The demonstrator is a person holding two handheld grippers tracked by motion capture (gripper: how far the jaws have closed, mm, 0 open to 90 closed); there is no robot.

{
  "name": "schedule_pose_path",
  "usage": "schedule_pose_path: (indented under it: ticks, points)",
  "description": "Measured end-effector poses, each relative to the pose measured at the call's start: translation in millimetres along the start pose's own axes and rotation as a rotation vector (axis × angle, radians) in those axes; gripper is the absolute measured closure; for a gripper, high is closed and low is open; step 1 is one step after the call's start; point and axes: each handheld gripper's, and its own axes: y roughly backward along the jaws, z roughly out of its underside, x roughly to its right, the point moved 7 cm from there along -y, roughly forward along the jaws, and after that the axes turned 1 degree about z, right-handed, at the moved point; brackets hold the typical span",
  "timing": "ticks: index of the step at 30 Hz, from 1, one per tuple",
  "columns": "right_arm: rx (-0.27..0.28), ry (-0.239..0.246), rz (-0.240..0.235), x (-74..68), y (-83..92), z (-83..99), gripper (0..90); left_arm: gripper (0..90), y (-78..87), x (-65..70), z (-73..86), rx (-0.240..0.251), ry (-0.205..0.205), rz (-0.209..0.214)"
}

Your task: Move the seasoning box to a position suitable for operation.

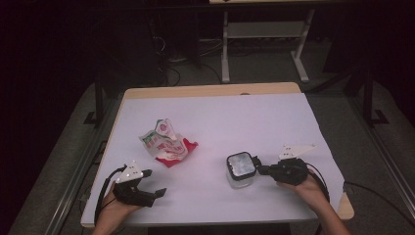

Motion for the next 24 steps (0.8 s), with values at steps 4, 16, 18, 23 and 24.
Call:
schedule_pose_path:
  ticks: [4,16,18,23,24]
  points:
    - [0.010,-0.002,0.000,-1.1,5.1,0.5,89.9,12.8,-0.4,4.4,-1.6,-0.005,-0.024,0.013]
    - [0.035,-0.016,0.077,6.4,33.6,9.3,73.7,13.0,-4.4,11.9,-4.2,-0.007,-0.048,0.064]
    - [0.044,-0.026,0.098,10.7,37.1,11.1,67.7,13.2,-4.8,12.5,-3.7,-0.010,-0.050,0.066]
    - [0.068,-0.047,0.151,21.0,39.5,16.0,49.7,13.2,-6.0,14.2,-5.2,-0.021,-0.067,0.074]
    - [0.072,-0.054,0.165,23.0,38.7,17.0,47.0,13.2,-6.8,15.1,-5.8,-0.015,-0.063,0.076]
